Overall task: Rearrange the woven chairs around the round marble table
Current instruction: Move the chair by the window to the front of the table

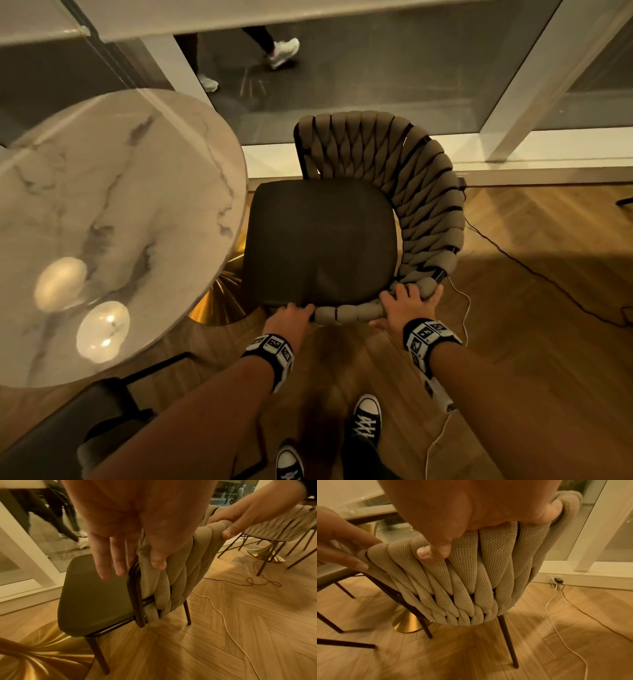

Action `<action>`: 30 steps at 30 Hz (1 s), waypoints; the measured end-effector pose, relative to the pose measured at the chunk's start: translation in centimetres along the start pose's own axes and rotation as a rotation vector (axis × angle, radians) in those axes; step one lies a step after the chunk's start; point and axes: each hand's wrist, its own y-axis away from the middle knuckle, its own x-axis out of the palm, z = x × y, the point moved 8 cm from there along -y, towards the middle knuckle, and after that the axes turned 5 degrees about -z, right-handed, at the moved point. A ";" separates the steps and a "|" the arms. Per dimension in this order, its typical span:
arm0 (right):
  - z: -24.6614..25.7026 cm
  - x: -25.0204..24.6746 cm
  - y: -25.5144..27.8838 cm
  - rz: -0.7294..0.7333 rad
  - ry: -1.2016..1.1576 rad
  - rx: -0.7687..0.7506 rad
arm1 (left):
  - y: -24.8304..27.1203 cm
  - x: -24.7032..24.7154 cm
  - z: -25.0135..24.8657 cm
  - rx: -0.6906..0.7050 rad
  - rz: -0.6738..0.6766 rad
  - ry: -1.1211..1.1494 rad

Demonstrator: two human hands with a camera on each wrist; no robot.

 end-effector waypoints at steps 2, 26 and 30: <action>0.4 -0.2 -0.6 0.003 -0.013 -0.010 | -0.3 -0.4 0.4 -0.020 -0.002 -0.004; -1.0 -2.2 -3.3 -0.085 0.081 -0.016 | -1.6 -1.6 -0.1 -0.050 -0.096 0.083; -1.0 -2.5 -3.4 -0.092 0.072 -0.012 | -1.8 -1.9 -0.4 -0.041 -0.091 0.026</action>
